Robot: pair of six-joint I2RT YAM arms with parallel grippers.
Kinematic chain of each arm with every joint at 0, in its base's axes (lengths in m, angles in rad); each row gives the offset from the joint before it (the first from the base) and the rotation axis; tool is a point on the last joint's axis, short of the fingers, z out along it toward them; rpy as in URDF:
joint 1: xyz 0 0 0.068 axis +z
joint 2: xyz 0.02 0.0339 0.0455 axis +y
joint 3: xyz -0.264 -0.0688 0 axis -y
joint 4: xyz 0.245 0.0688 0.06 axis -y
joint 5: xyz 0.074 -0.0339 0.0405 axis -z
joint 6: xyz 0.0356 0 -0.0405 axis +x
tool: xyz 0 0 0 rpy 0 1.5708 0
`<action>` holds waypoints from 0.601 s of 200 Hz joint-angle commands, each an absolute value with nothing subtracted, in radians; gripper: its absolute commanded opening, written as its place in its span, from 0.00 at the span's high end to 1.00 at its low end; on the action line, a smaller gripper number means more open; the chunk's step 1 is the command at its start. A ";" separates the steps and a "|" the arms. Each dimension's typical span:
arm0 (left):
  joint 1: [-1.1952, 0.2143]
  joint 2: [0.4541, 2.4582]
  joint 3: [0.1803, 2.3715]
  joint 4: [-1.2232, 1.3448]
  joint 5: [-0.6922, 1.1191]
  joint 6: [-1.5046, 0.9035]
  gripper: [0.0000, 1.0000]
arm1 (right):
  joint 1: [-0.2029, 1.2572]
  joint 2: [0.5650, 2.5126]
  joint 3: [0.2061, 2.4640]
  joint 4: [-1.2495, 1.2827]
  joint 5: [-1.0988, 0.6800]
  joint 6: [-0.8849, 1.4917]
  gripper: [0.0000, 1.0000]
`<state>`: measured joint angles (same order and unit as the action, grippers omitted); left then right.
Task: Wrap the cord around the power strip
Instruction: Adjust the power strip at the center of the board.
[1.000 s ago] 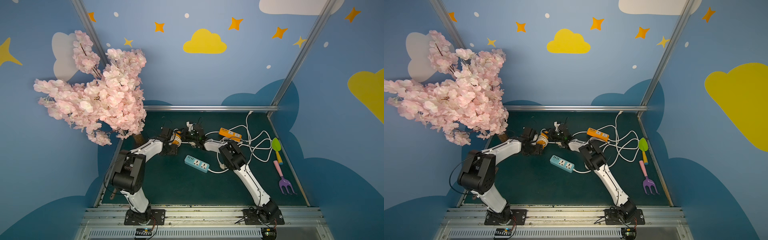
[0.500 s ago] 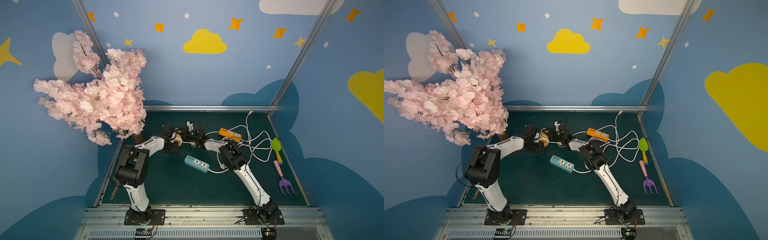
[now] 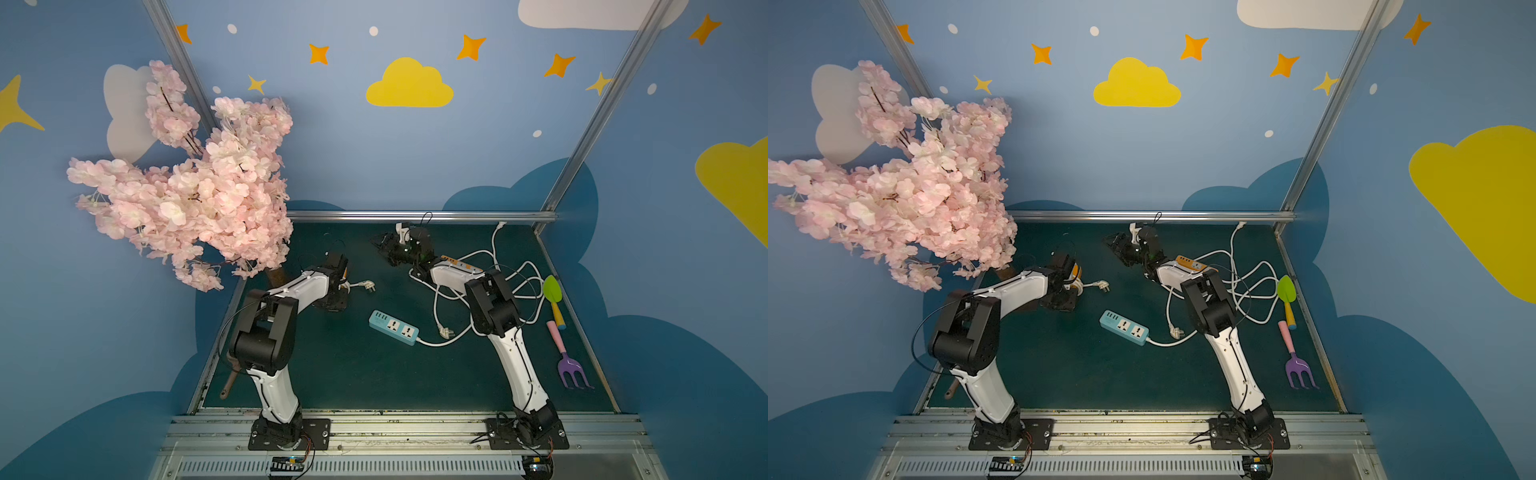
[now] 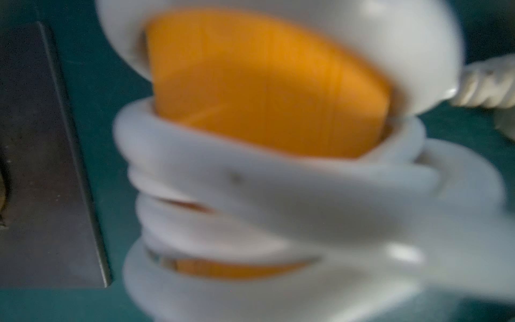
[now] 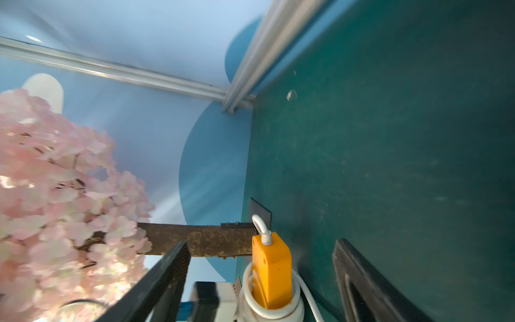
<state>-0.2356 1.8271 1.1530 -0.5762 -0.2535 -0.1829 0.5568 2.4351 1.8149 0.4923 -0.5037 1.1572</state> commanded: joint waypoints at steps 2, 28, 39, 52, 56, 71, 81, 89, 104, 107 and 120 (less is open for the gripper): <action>-0.203 1.828 1.093 -0.705 -0.360 -0.149 0.86 | 0.545 2.368 1.755 0.498 -0.529 1.124 0.17; -0.183 1.796 1.052 -0.704 -0.318 -0.072 0.84 | 0.543 2.328 1.709 0.513 -0.534 1.113 0.17; -0.178 1.801 1.052 -0.712 -0.313 -0.058 0.82 | 0.543 2.313 1.695 0.518 -0.537 1.109 0.17; -0.168 1.816 1.052 -0.713 -0.314 -0.051 0.81 | 0.543 2.294 1.679 0.521 -0.541 1.100 0.17; -0.166 1.821 1.052 -0.712 -0.311 -0.051 0.80 | 0.543 2.286 1.672 0.518 -0.543 1.094 0.17; -0.161 1.831 1.057 -0.715 -0.309 -0.054 0.77 | 0.543 2.254 1.652 0.503 -0.547 1.056 0.17; -0.160 1.827 1.063 -0.715 -0.301 -0.057 0.72 | 0.543 2.232 1.639 0.484 -0.550 1.025 0.17; -0.159 1.821 1.069 -0.714 -0.296 -0.061 0.67 | 0.543 2.218 1.630 0.468 -0.550 1.000 0.17; -0.158 1.809 1.074 -0.712 -0.290 -0.068 0.55 | 0.542 2.201 1.620 0.449 -0.552 0.969 0.17; -0.158 1.808 1.075 -0.712 -0.288 -0.070 0.54 | 0.542 2.199 1.619 0.446 -0.554 0.966 0.17; -0.155 1.803 1.076 -0.710 -0.273 -0.076 0.48 | 0.542 2.197 1.615 0.446 -0.558 0.962 0.17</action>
<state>-0.1791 1.7855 1.0912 -0.5922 -0.2741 -0.0673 0.5438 2.2623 1.6192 0.4545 -0.5407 1.0271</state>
